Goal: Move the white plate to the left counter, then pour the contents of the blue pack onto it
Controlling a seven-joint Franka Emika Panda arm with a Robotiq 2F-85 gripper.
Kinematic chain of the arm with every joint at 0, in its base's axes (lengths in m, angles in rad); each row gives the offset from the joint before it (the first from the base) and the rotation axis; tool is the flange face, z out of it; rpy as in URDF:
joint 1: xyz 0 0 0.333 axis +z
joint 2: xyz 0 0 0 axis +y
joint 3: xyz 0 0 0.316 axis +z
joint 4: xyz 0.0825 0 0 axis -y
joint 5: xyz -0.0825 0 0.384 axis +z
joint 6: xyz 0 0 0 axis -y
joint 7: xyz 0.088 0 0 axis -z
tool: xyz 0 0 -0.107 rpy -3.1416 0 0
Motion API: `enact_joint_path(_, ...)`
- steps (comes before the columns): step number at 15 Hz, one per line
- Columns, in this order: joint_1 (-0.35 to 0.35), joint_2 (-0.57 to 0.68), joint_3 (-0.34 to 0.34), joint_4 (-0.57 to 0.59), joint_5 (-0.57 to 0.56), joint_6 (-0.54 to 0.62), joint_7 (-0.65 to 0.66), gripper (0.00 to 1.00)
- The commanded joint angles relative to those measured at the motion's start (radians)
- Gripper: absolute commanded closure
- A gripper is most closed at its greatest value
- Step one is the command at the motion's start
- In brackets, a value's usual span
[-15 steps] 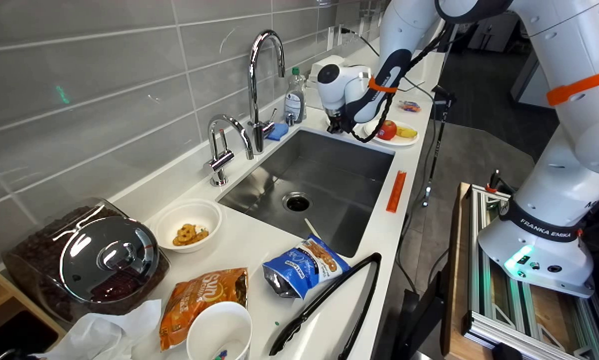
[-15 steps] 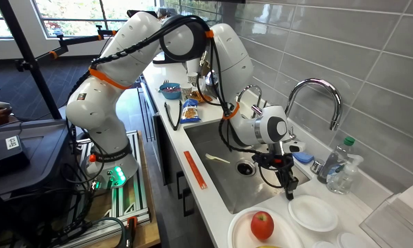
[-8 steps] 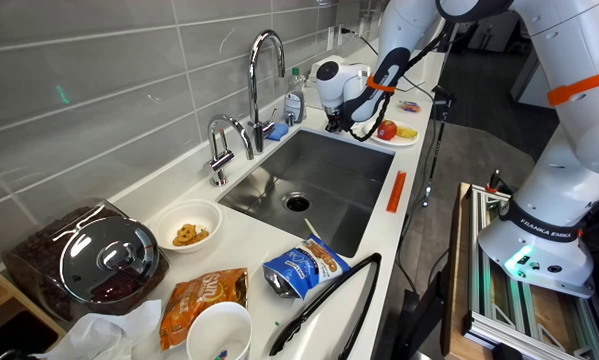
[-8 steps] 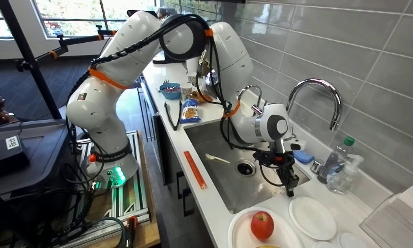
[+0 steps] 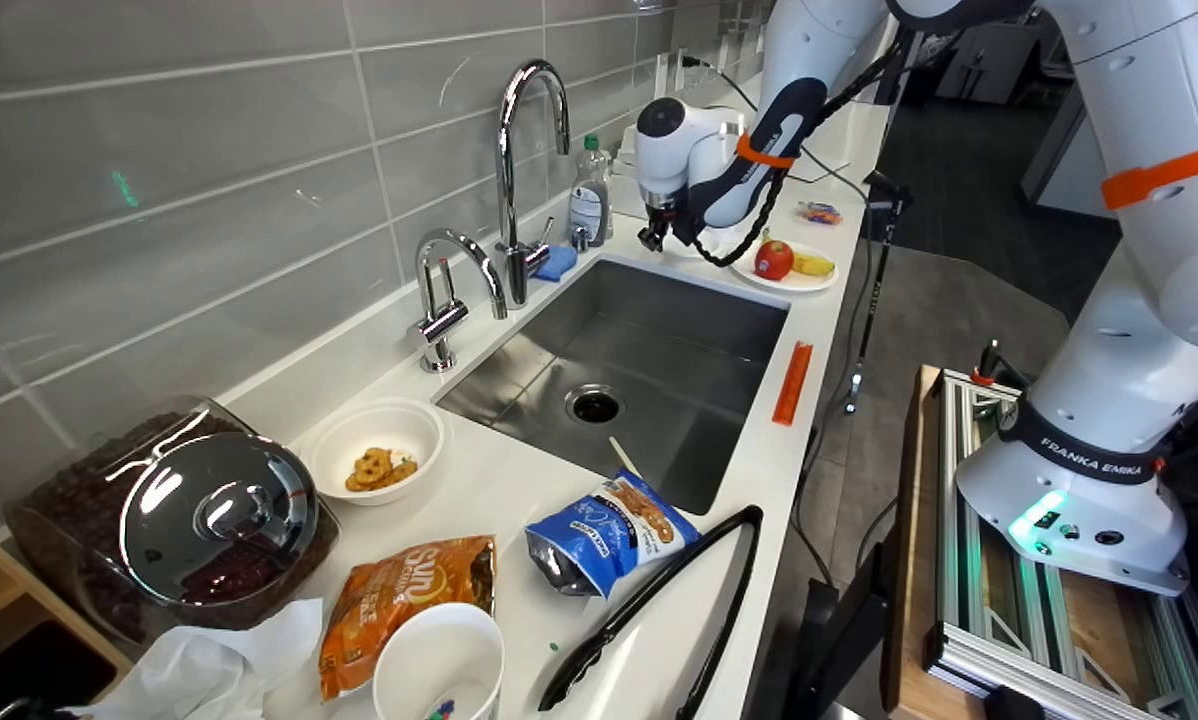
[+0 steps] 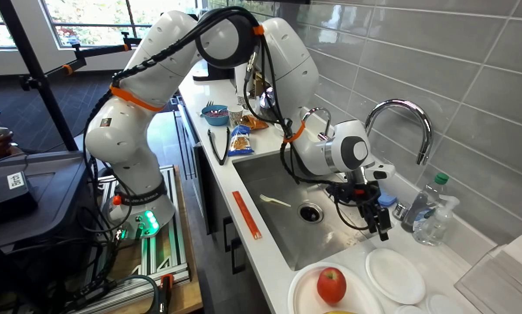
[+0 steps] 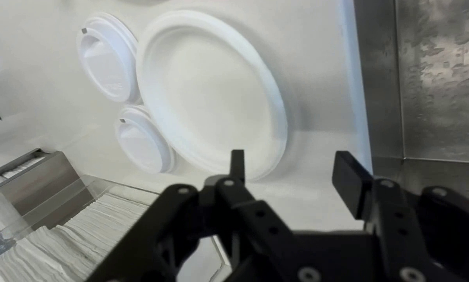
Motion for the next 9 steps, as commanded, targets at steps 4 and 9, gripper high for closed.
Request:
enact_joint_path(4, -0.018, 0.038, -0.032, 0.025, 0.053, 0.061, -0.016, 0.0)
enact_joint_path(9, -0.023, 0.074, -0.042, 0.052, 0.104, 0.057, -0.03, 0.0)
